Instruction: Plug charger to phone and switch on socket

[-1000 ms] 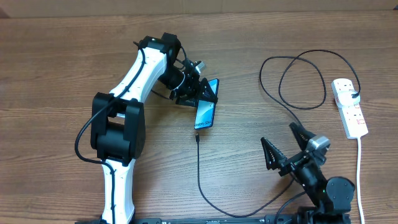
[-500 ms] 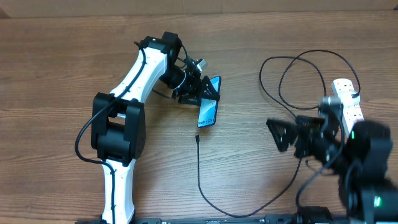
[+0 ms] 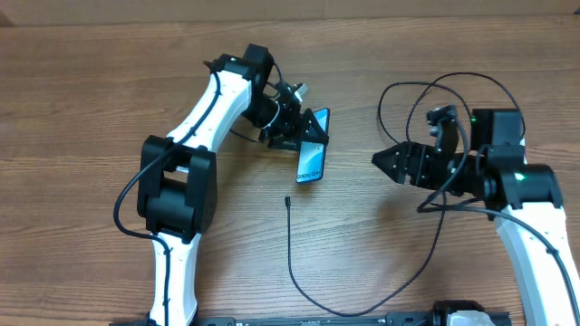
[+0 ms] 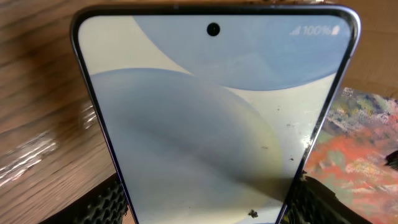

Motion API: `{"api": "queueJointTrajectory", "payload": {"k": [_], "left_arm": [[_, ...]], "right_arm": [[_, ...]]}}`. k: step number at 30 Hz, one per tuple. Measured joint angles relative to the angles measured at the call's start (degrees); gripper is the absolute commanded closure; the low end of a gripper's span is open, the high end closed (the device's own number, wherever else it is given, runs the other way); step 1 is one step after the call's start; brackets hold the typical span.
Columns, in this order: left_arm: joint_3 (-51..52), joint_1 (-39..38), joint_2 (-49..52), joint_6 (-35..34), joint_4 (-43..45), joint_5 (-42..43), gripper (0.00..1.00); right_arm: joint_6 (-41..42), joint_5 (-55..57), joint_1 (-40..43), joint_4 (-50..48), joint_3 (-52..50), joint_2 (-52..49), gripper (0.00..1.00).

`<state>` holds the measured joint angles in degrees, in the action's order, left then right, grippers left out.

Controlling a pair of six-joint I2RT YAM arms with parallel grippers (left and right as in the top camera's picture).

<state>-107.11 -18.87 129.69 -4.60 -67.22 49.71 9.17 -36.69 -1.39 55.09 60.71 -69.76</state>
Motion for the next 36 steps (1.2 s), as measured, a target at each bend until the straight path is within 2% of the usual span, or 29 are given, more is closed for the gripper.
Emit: {"api": "queueJointTrajectory", "payload": {"k": [7, 19, 26, 28, 31, 36], "left_arm": [[0.0, -1.66, 0.0, -2.86, 1.62, 0.02, 0.34], [0.0, -5.49, 0.0, -4.07, 1.7, 1.2, 0.34], [0.0, -6.16, 0.0, -4.11, 1.7, 1.36, 0.34], [0.0, -6.16, 0.0, -4.11, 1.7, 1.33, 0.34], [0.0, -6.16, 0.0, -4.13, 1.7, 1.33, 0.34], [0.0, -6.16, 0.0, -4.28, 1.7, 1.36, 0.34]], "right_arm": [[0.04, -0.04, -5.05, -0.22, 0.0, -3.58, 0.23], [2.58, 0.79, -10.12, -7.13, -0.31, -11.69, 0.23], [6.58, 5.62, -14.21, -9.25, -0.35, -15.67, 0.24], [7.69, 6.97, -15.28, -10.38, -0.35, -16.52, 0.28], [9.35, 8.15, -16.63, -12.55, -0.37, -16.98, 0.41], [13.75, 10.8, -18.32, -13.84, -0.37, -16.98, 0.44]]}}
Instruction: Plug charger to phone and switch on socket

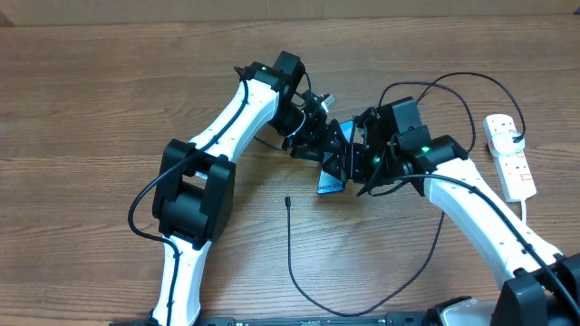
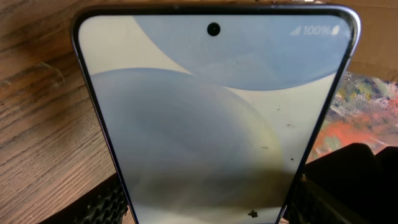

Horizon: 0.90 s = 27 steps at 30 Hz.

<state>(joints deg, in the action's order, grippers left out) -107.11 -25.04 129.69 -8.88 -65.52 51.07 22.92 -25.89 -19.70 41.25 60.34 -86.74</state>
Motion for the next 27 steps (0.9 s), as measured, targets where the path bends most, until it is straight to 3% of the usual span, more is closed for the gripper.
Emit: {"api": "queueJointTrajectory", "payload": {"k": [2, 7, 13, 18, 22, 27], "left_arm": [[0.0, 0.0, 0.0, -0.02, 0.0, 0.15, 0.34], [0.0, 0.0, 0.0, -0.02, 0.04, 0.81, 0.34], [0.0, 0.0, 0.0, -0.02, 0.0, 0.94, 0.34], [-0.04, 0.44, 0.0, 0.17, 0.44, 1.92, 0.27], [-0.09, 0.37, 0.0, -0.13, 0.57, 2.14, 0.01], [-0.2, 0.26, 0.0, -0.7, 1.4, 0.48, 0.0]], "right_arm": [[1.42, 1.29, -0.44, -0.04, 0.0, 0.0, 0.46], [3.34, 3.85, -1.75, -0.07, 0.0, 0.0, 0.63], [5.11, 6.75, -2.43, 0.39, -0.04, 0.0, 0.96], [6.32, 7.26, -2.08, 0.0, -0.24, 0.0, 0.96], [6.38, 7.3, -2.16, 0.02, -0.31, -0.02, 0.96], [6.21, 7.48, -2.47, 0.57, -0.35, -0.02, 0.96]]}}
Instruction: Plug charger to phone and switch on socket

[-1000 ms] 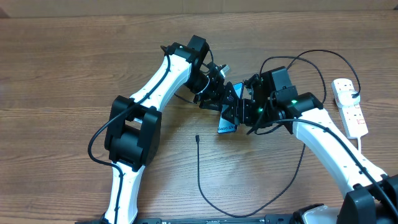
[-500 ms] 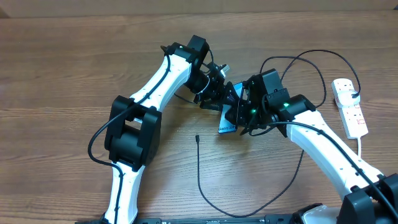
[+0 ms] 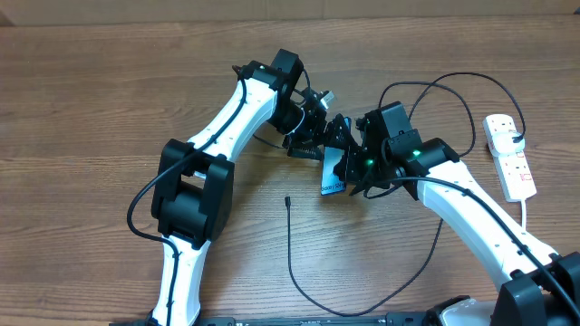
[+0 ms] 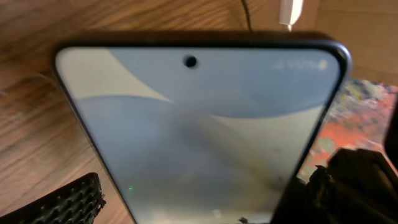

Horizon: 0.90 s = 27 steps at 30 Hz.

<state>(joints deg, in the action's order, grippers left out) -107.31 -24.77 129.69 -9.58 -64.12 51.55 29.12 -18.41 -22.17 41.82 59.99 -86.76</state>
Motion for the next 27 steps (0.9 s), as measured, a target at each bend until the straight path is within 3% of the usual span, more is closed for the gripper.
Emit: {"api": "queueJointTrajectory", "payload": {"k": [20, 27], "left_arm": [[-0.48, -0.2, -0.02, -8.2, 0.74, -26.1, 0.0], [-0.48, 0.92, -0.02, -8.52, -0.57, -29.0, 0.0]], "right_arm": [[-3.23, 6.84, -0.37, 8.72, -0.22, -0.85, 0.96], [-3.87, 8.02, -0.35, 9.7, -0.22, -0.85, 0.96]]}}
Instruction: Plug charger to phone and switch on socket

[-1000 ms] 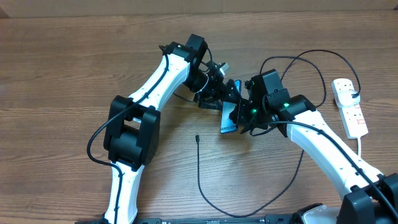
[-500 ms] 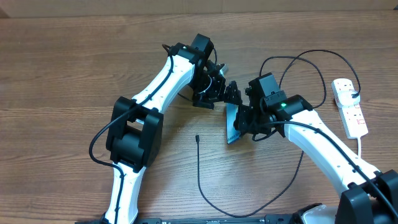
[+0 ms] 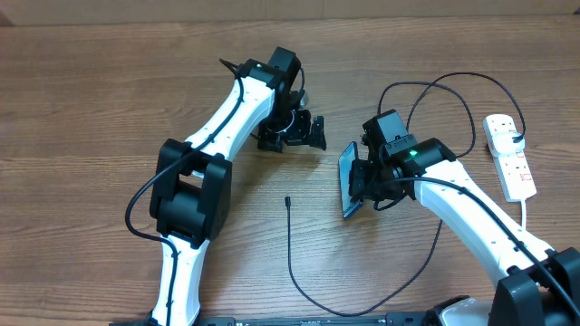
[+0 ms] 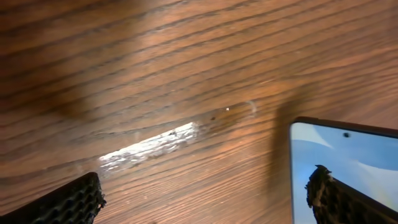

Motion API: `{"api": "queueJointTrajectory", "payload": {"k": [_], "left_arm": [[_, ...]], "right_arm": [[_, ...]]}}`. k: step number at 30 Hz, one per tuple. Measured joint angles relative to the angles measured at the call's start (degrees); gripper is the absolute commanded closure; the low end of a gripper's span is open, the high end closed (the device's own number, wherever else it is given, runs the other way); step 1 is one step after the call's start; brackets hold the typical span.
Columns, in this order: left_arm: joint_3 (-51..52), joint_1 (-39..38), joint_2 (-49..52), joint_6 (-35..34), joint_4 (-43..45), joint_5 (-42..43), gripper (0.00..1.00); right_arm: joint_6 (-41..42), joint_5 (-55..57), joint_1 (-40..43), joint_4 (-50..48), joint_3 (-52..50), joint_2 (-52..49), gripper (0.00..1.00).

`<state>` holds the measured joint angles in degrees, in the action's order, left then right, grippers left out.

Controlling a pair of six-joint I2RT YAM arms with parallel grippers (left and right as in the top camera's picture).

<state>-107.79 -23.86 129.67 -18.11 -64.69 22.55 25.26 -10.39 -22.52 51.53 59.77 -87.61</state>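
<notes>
The phone (image 3: 348, 179), its blue screen lit, stands on edge above the table with my right gripper (image 3: 356, 184) shut on its side. In the left wrist view the phone (image 4: 348, 158) shows at the right edge. My left gripper (image 3: 294, 139) hangs to the phone's upper left, open and apart from it. Nothing is between its fingers (image 4: 69, 202), only bare wood. The black charger cable's plug tip (image 3: 286, 201) lies on the table left of the phone. The white socket strip (image 3: 507, 156) lies at the far right.
From the plug tip the black cable (image 3: 304, 292) runs toward the front edge. It curves right under the right arm and loops at the back (image 3: 435, 91) toward the socket strip. The wooden table (image 3: 82, 109) is bare on the left.
My left gripper has let go of the phone and drawn back to the left. The phone is now in my right gripper alone, lower and further right, turned on edge.
First my left gripper held the phone up while my right gripper stood apart to the right. Then the right gripper was against the phone beside the left one. Then the left jaws stood wider on it. Now only the right gripper holds it.
</notes>
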Motion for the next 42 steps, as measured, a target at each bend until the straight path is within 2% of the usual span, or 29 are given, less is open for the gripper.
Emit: {"api": "queueJointTrajectory", "payload": {"k": [3, 6, 10, 13, 21, 26, 32, 37, 42], "left_arm": [[0.0, 1.03, 0.0, 0.7, 0.07, 4.24, 0.0], [0.0, 3.04, 0.0, 3.82, 0.5, 13.7, 0.05], [0.0, 6.71, 0.0, 10.08, 0.48, 28.33, 0.09], [0.0, 8.7, 0.0, 13.29, 0.44, 34.21, 0.1], [0.0, 9.6, 0.0, 17.46, 0.07, 42.99, 0.12], [0.0, 9.6, 0.0, 18.29, 1.14, 49.81, 0.17], [0.0, 9.44, 0.0, 18.38, 4.63, 58.29, 0.19], [0.0, 8.5, 0.0, 17.84, 7.98, 61.7, 0.21], [0.0, 7.48, 0.02, 14.34, 14.51, 64.54, 0.31]], "right_arm": [[-1.01, 0.11, 0.02, 0.02, 0.0, 0.0, 0.96], [-1.79, -0.81, 0.46, -0.09, 0.0, 0.0, 0.96], [-4.24, -6.93, 3.54, -2.27, 0.0, 0.0, 0.96], [-6.49, -13.27, 6.88, -4.39, 0.0, 0.0, 0.96], [-9.16, -30.4, 15.93, -11.26, 0.0, 0.0, 0.96], [-7.3, -38.95, 18.71, -18.1, 0.0, 0.0, 0.96], [-3.43, -42.8, 18.49, -22.05, 0.0, 0.0, 0.96], [0.9, -45.07, 18.27, -26.58, -0.02, 0.0, 0.96], [5.29, -46.07, 18.27, -29.9, -0.02, 0.0, 0.96]]}}
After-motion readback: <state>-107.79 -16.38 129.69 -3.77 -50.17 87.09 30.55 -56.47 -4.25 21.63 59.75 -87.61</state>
